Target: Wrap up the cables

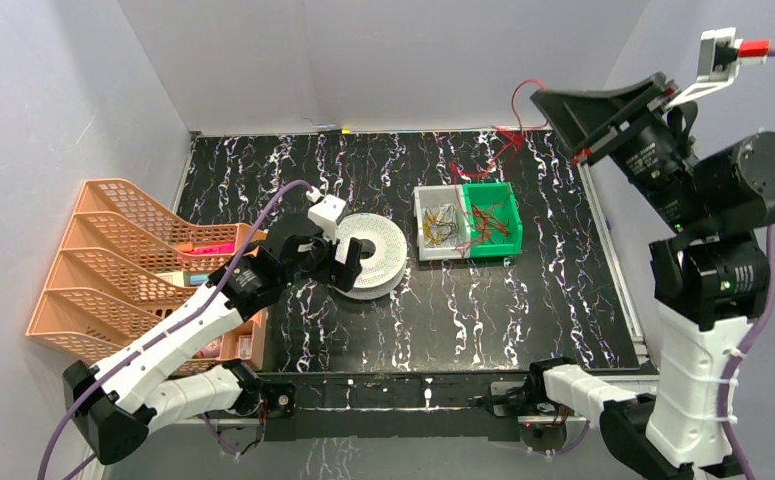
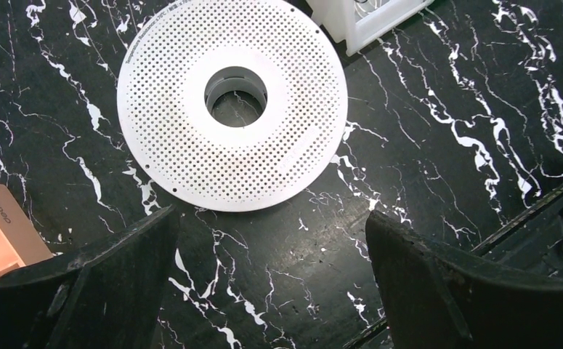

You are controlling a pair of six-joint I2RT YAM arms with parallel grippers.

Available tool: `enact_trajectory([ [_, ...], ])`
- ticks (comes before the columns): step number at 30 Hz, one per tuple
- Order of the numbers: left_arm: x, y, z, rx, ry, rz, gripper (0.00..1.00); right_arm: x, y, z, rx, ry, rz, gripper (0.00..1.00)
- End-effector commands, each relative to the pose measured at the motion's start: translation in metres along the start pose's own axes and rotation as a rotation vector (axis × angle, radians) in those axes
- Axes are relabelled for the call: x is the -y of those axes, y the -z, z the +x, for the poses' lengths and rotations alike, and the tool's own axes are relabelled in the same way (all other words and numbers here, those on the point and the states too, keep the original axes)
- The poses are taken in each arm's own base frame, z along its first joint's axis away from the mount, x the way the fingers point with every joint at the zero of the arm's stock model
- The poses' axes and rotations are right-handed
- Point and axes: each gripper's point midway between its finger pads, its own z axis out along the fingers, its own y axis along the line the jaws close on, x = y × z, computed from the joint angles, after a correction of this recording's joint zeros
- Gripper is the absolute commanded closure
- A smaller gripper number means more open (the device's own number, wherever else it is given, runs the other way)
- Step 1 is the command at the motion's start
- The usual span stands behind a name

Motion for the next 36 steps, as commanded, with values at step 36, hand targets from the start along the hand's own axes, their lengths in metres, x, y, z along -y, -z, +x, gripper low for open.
enact_trajectory([
  [36,0.149,0.080,-0.104,0.116,-0.081,0.882,0.08,-0.017,0.093,0.206,-0.574,-0.144,-0.698,1.00],
])
